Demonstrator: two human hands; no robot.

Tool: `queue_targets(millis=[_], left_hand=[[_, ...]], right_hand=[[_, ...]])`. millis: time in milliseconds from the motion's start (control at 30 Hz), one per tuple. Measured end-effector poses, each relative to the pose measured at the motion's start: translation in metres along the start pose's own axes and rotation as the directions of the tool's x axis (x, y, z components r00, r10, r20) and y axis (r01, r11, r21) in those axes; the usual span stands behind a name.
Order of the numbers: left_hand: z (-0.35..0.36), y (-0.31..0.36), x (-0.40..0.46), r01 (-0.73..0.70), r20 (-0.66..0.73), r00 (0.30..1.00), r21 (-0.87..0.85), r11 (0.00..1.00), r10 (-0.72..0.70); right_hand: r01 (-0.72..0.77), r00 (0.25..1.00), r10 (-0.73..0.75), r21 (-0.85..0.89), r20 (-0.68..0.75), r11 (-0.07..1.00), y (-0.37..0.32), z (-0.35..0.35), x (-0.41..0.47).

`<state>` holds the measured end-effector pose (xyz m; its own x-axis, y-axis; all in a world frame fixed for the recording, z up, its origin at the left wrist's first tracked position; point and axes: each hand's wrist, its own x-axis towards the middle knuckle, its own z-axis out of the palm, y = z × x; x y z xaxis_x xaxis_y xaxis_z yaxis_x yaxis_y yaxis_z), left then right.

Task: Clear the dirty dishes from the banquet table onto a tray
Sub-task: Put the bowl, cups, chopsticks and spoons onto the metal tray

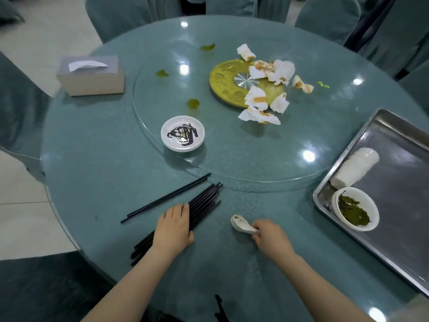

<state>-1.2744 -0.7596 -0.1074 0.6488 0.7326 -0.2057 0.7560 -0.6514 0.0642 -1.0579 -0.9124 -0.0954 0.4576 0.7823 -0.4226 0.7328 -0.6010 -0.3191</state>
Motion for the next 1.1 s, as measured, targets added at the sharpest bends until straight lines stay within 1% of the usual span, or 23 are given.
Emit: queue_targets(millis=[67,133,233,300,333,467,500,667,733,800,900,1100], left_hand=[[-0.004,-0.009,0.010,-0.038,0.021,0.999,0.060,0.997,0.037],[-0.009,-0.019,0.018,-0.030,0.066,0.998,0.111,0.993,0.023],[-0.013,-0.033,0.029,0.066,0.175,0.981,0.078,0.995,-0.079],[-0.014,-0.037,0.031,0.094,0.228,0.968,0.043,0.995,-0.101],[-0.013,-0.037,0.030,0.089,0.216,0.972,0.033,0.995,-0.095],[-0.007,-0.038,0.020,0.077,0.075,0.994,-0.007,0.997,-0.076],[-0.006,-0.039,0.018,0.078,0.067,0.995,-0.025,0.997,-0.076],[-0.012,-0.038,0.024,0.127,0.130,0.984,-0.047,0.991,-0.120],[-0.016,-0.038,0.029,0.164,0.157,0.976,-0.083,0.983,-0.149],[-0.020,-0.040,0.034,0.214,0.208,0.961,-0.132,0.968,-0.184],[-0.024,-0.043,0.039,0.263,0.272,0.938,-0.158,0.952,-0.214],[-0.027,-0.039,0.036,0.322,0.281,0.924,-0.207,0.924,-0.259]], right_hand=[[-0.010,1.000,0.010,0.007,-0.008,1.000,0.001,-0.001,-0.001],[-0.014,1.000,0.014,0.017,-0.011,1.000,0.002,-0.003,-0.001],[0.003,1.000,-0.002,0.035,-0.013,0.999,0.003,-0.006,-0.002],[0.002,1.000,-0.001,0.044,-0.023,0.999,0.003,-0.008,-0.003],[-0.003,1.000,0.005,0.052,-0.031,0.999,0.003,-0.009,-0.003],[-0.031,0.998,0.037,0.109,-0.059,0.994,0.003,-0.011,-0.001],[-0.035,0.997,0.043,0.123,-0.066,0.992,0.003,-0.011,-0.001],[-0.053,0.996,0.066,0.176,-0.065,0.983,0.001,-0.008,-0.001],[-0.062,0.995,0.076,0.199,-0.066,0.978,0.001,-0.007,-0.002],[-0.073,0.994,0.089,0.217,-0.066,0.973,0.001,-0.008,-0.002],[-0.088,0.992,0.108,0.246,-0.070,0.965,0.000,-0.012,-0.002],[-0.106,0.985,0.143,0.308,-0.097,0.945,-0.002,-0.022,-0.003]])
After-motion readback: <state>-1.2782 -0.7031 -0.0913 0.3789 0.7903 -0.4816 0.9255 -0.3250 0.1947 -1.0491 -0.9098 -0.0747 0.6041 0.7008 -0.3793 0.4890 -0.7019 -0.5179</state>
